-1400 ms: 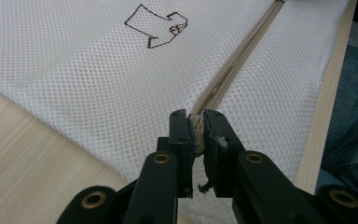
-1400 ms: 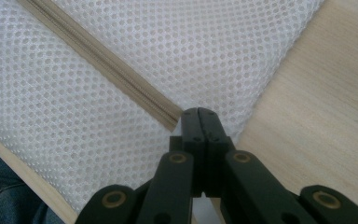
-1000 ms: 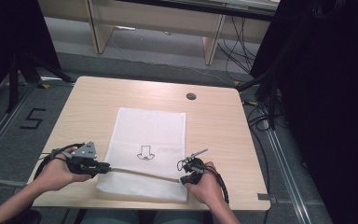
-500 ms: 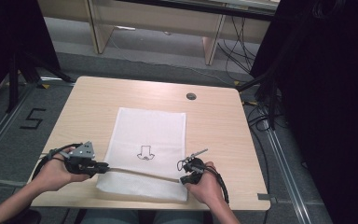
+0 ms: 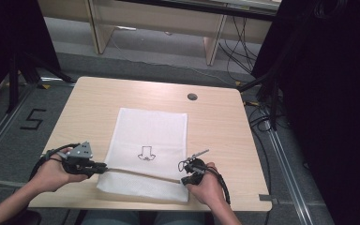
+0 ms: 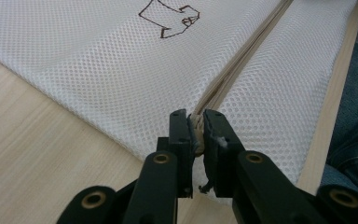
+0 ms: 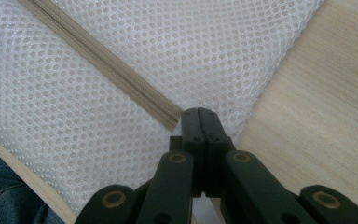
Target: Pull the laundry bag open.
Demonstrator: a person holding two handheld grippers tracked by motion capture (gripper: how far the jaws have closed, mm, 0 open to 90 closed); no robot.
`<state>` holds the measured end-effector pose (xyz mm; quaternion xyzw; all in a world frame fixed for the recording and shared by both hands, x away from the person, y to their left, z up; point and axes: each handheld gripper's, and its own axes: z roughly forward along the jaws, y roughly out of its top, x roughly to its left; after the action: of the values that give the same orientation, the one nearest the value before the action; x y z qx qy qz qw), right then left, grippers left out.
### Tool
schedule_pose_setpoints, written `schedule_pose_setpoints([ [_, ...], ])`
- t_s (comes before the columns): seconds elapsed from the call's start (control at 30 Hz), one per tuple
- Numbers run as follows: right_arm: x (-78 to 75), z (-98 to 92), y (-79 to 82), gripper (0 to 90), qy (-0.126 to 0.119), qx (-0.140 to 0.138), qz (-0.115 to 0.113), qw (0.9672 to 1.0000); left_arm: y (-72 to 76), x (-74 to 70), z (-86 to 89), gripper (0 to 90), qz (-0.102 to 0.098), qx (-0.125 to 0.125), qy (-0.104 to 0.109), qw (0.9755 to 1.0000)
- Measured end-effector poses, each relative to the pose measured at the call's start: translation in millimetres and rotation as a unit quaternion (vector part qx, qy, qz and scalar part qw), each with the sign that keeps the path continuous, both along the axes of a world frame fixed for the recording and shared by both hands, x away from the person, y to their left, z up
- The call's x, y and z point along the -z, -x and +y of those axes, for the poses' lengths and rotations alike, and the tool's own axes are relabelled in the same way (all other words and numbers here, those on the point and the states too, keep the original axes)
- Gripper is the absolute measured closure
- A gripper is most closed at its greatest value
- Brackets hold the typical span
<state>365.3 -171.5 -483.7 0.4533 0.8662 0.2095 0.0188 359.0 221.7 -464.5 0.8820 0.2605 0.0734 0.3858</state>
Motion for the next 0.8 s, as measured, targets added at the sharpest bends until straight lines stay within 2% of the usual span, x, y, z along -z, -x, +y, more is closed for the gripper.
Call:
schedule_pose_setpoints([
  [0.03,-0.3,0.6,0.8,90.0,-0.001,0.006,0.003,1.0000,0.2,0.2,0.2,81.7,0.000,0.000,0.000,1.0000],
  [0.13,0.0,-0.1,0.0,90.0,0.000,0.000,0.000,1.0000,0.1,0.2,0.8,81.7,-0.001,0.001,-0.003,1.0000],
  [0.17,0.0,0.0,0.0,90.0,-0.001,0.001,0.001,1.0000,1.2,0.9,0.2,81.8,0.008,-0.008,0.006,0.9999],
  [0.2,0.0,-0.1,-0.1,90.0,-0.001,0.000,0.000,1.0000,1.0,0.7,0.8,81.8,0.009,-0.009,0.007,0.9999],
  [0.27,0.0,-0.1,0.0,90.0,-0.001,0.001,0.000,1.0000,0.4,-0.3,3.2,81.7,0.005,-0.010,0.000,0.9999],
  [0.3,0.1,-0.1,-0.1,90.0,0.000,0.000,0.000,1.0000,0.6,0.0,3.5,81.7,0.007,-0.012,0.004,0.9999],
  [0.33,0.0,-0.1,-0.1,90.0,0.000,0.000,0.000,1.0000,0.4,-0.9,5.0,81.7,0.001,-0.010,-0.004,0.9999],
  [0.37,0.0,-0.1,-0.1,90.0,0.000,0.000,0.000,1.0000,-0.2,-0.5,5.5,81.7,0.000,-0.006,0.000,1.0000],
  [0.43,0.0,-0.1,0.0,90.0,-0.001,0.001,0.000,1.0000,1.9,0.9,5.8,81.7,0.008,-0.017,0.009,0.9998],
  [0.5,0.0,0.0,0.1,90.0,-0.001,0.001,0.001,1.0000,2.0,1.6,7.6,81.7,0.010,-0.016,0.007,0.9998],
  [0.53,0.1,-0.1,0.0,90.0,-0.001,0.001,0.000,1.0000,1.2,1.3,9.1,81.7,0.002,-0.012,0.000,0.9999],
  [0.57,0.1,-0.1,0.0,90.0,-0.001,0.001,0.000,1.0000,2.1,2.1,9.4,81.7,0.010,-0.019,0.007,0.9997],
  [0.67,0.1,-0.1,-0.1,90.0,-0.001,0.001,0.001,1.0000,1.7,2.1,12.3,81.8,0.008,-0.022,0.001,0.9997],
  [0.73,-0.2,0.0,0.2,90.0,0.000,0.004,0.002,1.0000,2.1,2.3,13.3,81.8,0.008,-0.023,0.005,0.9997],
  [0.77,-0.3,-0.1,0.1,90.0,0.001,0.003,0.001,1.0000,1.5,2.1,14.7,81.7,0.001,-0.019,-0.001,0.9998],
  [0.8,-0.3,-0.1,0.1,90.0,0.001,0.003,0.001,1.0000,2.7,2.9,14.7,81.7,0.011,-0.027,0.008,0.9996],
])
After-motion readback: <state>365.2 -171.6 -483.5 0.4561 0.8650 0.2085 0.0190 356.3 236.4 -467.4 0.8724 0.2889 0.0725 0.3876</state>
